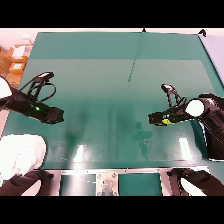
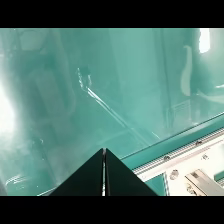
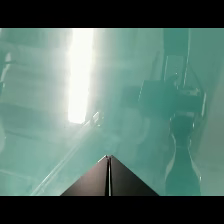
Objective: Fold the shirts.
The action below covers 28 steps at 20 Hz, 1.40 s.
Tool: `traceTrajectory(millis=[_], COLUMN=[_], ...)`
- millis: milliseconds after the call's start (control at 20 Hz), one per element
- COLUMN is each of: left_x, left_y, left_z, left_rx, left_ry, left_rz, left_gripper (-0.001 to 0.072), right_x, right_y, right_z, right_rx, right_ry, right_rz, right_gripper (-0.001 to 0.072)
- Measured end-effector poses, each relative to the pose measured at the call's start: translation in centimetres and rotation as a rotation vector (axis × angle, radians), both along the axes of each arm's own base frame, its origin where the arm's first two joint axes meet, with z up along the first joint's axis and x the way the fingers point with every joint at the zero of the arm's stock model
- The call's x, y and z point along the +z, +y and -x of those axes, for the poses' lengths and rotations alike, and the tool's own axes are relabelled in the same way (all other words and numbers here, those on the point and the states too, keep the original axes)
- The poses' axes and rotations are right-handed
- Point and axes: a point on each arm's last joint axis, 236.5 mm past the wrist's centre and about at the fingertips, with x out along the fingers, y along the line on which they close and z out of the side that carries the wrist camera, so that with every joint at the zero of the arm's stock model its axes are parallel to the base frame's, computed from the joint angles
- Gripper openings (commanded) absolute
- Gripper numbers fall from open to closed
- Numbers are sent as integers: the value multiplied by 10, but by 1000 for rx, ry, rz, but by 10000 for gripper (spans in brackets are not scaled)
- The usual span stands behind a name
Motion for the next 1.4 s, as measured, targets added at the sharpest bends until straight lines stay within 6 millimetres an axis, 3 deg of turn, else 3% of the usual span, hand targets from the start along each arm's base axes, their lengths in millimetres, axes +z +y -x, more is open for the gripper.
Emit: traceTrajectory(millis=[150, 250, 300, 350, 400, 550, 700, 800, 850, 1000, 1200, 1300, 1400], left_x=[-2, -9, -14, -19, -23, -43, -82, -108, -120, -144, -148, -134, -107], left_y=[5, 25, 43, 68, 95, 160, 212, 232, 238, 242, 241, 235, 217], left_z=[3, 6, 8, 8, 8, 19, 61, 88, 99, 112, 107, 86, 52], left_rx=[5, 29, 52, 87, 127, 240, 338, 372, 377, 396, 406, 434, 454], left_ry=[13, 36, 49, 57, 59, 110, 258, 336, 362, 372, 347, 297, 215], left_rz=[-21, -111, -186, -288, -395, -609, -713, -723, -717, -669, -619, -567, -473], left_gripper=[22, 24, 224, 596, 681, 683, 681, 680, 619, 30, 21, 21, 20], right_x=[0, 0, 0, 0, 0, 0, 0, 0, 0, 0, 0, 0, 0], right_y=[0, 1, 1, 1, 1, 1, 1, 1, 1, 1, 1, 1, 1], right_z=[0, 1, 0, 0, 0, 0, 0, 0, 0, 0, 0, 0, 0], right_rx=[2, 2, 2, 2, 2, 2, 2, 3, 3, 3, 3, 3, 3], right_ry=[1, 1, 0, 0, 0, 0, 0, 0, 0, 0, 0, 0, 0], right_rz=[0, 0, 0, 0, 0, 0, 0, 0, 0, 0, 0, 0, 0], right_gripper=[18, 18, 18, 18, 18, 18, 18, 18, 18, 18, 18, 18, 18])
